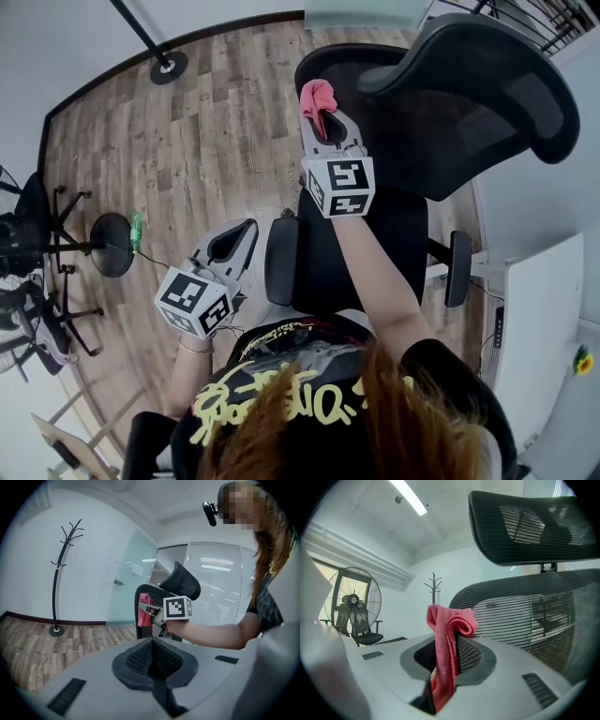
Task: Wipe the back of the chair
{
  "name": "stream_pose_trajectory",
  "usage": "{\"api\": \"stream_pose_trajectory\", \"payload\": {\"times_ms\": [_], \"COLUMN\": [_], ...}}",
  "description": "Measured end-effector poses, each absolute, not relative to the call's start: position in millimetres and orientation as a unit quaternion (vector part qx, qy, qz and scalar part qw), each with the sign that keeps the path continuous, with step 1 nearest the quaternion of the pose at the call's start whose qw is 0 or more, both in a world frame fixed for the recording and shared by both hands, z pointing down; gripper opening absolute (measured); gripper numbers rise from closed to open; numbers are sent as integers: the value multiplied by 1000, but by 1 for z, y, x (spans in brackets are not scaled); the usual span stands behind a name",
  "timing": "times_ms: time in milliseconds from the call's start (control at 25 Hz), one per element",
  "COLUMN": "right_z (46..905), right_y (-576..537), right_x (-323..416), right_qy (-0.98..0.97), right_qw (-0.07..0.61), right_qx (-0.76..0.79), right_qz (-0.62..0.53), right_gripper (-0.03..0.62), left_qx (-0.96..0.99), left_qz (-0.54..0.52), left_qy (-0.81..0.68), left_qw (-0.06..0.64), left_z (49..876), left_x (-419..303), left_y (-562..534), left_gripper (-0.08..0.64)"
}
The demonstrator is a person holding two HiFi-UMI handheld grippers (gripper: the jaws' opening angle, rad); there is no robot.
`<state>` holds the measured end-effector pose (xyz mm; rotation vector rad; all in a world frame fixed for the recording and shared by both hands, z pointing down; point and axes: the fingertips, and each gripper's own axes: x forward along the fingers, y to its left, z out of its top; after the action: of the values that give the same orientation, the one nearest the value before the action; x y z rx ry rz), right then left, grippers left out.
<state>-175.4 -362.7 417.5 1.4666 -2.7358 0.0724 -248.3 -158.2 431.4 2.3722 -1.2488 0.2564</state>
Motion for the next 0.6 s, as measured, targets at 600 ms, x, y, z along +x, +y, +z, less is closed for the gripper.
{"api": "stream_pose_trajectory", "payload": {"times_ms": [600], "right_z": [393], "right_y": [-329], "right_x": [-196], "right_qy": [-908], "right_qw": [3], "right_qx": [420], "right_qz": [3], "right_gripper": [72], "left_qx": [864], "left_qz": [91], "left_qy": [-442], "left_qw": [221], "left_z": [423], "left_x": [-247], "left_y": [-158], "left_gripper": [-11]}}
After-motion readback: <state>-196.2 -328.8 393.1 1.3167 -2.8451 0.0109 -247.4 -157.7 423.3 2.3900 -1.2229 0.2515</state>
